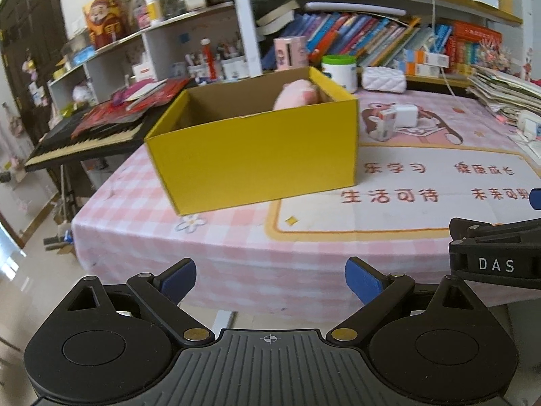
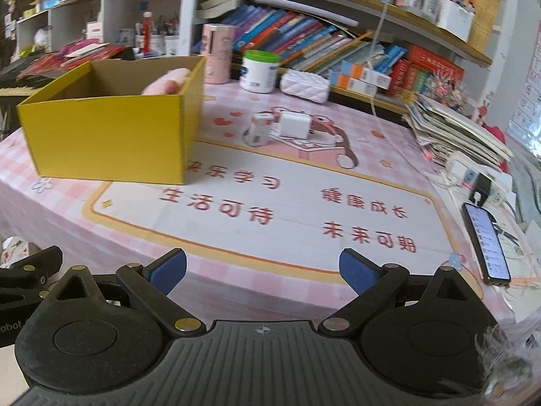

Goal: Organize objects
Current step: 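Move both open grippers toward the white charger plug and staple box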

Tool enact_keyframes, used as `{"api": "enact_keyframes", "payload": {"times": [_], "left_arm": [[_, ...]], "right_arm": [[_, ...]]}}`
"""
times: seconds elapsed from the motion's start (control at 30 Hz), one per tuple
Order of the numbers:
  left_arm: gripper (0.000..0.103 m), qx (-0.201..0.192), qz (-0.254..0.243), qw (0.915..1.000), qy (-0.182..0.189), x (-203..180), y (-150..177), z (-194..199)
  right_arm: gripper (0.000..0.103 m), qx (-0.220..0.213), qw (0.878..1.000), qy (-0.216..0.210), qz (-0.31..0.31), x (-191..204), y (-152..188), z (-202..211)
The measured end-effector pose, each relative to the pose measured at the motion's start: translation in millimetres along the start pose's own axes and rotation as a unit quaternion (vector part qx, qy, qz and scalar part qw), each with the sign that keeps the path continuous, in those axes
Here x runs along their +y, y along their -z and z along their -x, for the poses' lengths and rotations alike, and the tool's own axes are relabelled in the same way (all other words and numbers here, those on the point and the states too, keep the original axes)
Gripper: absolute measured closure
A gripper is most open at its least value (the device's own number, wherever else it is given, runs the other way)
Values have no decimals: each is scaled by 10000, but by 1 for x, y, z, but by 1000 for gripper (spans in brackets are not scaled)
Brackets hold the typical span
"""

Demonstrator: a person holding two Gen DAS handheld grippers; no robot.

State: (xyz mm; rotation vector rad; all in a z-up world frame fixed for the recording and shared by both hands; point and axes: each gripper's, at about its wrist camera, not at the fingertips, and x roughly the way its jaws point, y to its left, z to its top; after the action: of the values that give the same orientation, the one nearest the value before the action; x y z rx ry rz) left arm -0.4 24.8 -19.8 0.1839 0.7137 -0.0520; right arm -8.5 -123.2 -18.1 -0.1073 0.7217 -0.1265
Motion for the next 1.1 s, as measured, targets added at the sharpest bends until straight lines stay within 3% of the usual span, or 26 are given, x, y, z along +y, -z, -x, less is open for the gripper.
{"api": "enact_keyframes", "payload": {"times": [0.7, 1.1], "left_arm": [[6, -7, -63, 9995, 307, -92, -70, -59], [6, -15, 57, 9990, 441, -148, -99, -88]], "right_arm": [[5, 72, 9998, 171, -71, -95, -54, -76], [6, -41, 10000, -70, 26, -147, -81, -115]]}}
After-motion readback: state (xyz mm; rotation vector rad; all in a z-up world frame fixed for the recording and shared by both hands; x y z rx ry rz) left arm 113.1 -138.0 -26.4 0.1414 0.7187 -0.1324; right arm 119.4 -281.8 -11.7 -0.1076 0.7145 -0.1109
